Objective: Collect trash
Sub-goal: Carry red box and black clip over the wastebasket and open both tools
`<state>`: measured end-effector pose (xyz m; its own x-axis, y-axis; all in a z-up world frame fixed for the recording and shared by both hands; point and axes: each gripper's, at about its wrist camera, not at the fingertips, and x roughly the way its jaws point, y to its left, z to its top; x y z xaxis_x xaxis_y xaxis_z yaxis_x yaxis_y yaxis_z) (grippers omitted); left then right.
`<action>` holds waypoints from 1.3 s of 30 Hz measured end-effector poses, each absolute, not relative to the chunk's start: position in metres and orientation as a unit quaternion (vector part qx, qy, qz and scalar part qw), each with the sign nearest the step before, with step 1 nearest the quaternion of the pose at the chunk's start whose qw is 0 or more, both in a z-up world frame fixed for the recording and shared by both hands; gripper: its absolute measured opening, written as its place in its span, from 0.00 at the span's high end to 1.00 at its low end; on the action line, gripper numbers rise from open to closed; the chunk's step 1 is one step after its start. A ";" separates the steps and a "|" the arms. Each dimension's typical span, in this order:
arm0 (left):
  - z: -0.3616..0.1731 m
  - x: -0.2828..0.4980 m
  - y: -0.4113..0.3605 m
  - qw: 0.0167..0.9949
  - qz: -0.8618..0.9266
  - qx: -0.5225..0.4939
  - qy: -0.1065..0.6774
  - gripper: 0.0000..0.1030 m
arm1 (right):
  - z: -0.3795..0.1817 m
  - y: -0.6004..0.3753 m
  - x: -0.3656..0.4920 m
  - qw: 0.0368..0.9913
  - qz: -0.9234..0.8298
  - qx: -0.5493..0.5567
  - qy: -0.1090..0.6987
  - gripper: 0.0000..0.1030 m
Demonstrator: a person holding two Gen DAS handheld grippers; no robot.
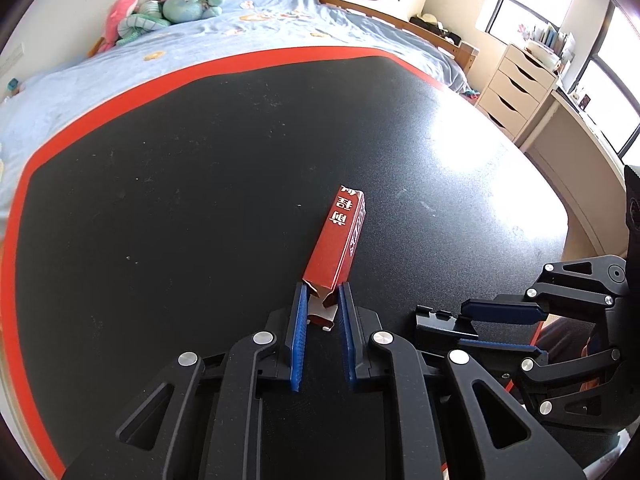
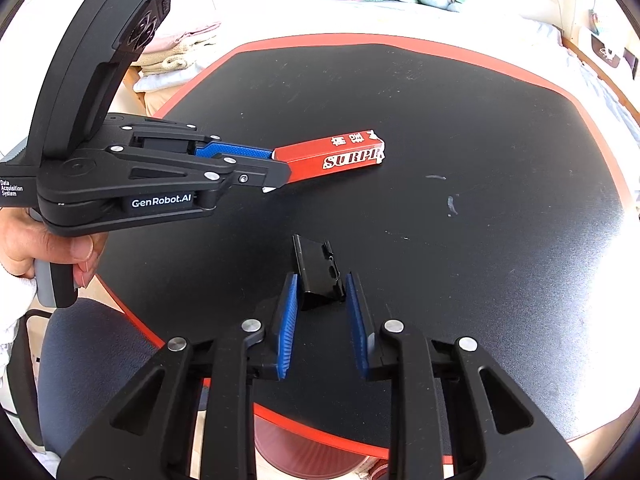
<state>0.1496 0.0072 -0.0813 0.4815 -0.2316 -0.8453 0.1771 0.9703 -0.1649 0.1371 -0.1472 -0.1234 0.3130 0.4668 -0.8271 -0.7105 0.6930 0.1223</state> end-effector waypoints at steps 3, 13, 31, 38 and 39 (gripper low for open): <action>-0.079 0.146 0.008 0.862 -0.117 -0.032 0.492 0.86 | -0.122 -0.148 0.135 0.800 0.368 -0.132 0.455 0.77; -0.065 0.130 0.008 0.870 -0.109 -0.034 0.480 0.87 | -0.117 -0.152 0.134 0.803 0.369 -0.126 0.450 0.77; -0.026 0.077 -0.006 0.882 -0.109 -0.030 0.458 0.87 | -0.077 -0.183 0.106 0.817 0.375 -0.128 0.419 0.77; -0.010 0.044 -0.022 0.886 -0.116 -0.022 0.449 0.87 | -0.053 -0.210 0.078 0.824 0.379 -0.130 0.401 0.77; -0.008 0.040 -0.025 0.886 -0.117 -0.022 0.448 0.87 | -0.051 -0.214 0.073 0.824 0.380 -0.131 0.399 0.77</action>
